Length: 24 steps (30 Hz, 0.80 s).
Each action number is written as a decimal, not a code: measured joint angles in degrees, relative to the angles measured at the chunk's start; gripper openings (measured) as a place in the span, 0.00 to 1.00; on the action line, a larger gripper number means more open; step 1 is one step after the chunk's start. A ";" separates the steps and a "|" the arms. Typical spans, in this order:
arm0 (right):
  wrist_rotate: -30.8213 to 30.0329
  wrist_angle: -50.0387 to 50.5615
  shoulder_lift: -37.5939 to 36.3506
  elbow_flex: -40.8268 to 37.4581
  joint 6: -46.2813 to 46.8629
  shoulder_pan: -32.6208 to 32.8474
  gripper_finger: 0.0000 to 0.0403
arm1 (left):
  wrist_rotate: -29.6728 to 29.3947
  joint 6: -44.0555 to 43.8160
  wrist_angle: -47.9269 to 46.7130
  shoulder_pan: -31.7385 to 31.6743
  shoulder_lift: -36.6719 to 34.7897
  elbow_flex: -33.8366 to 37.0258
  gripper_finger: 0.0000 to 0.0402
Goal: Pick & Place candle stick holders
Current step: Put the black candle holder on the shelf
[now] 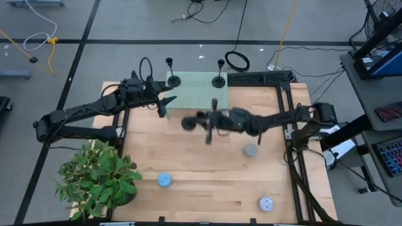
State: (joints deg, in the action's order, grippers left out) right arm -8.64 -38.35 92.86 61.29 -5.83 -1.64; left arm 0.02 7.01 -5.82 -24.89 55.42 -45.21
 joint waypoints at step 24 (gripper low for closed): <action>-12.60 3.63 16.72 17.54 2.75 -18.58 0.03 | -0.07 0.28 0.42 1.84 0.07 -0.02 0.53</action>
State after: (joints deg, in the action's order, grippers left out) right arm -21.23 -34.72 109.58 78.83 -3.08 -20.22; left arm -0.05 7.29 -5.41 -23.05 55.48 -45.23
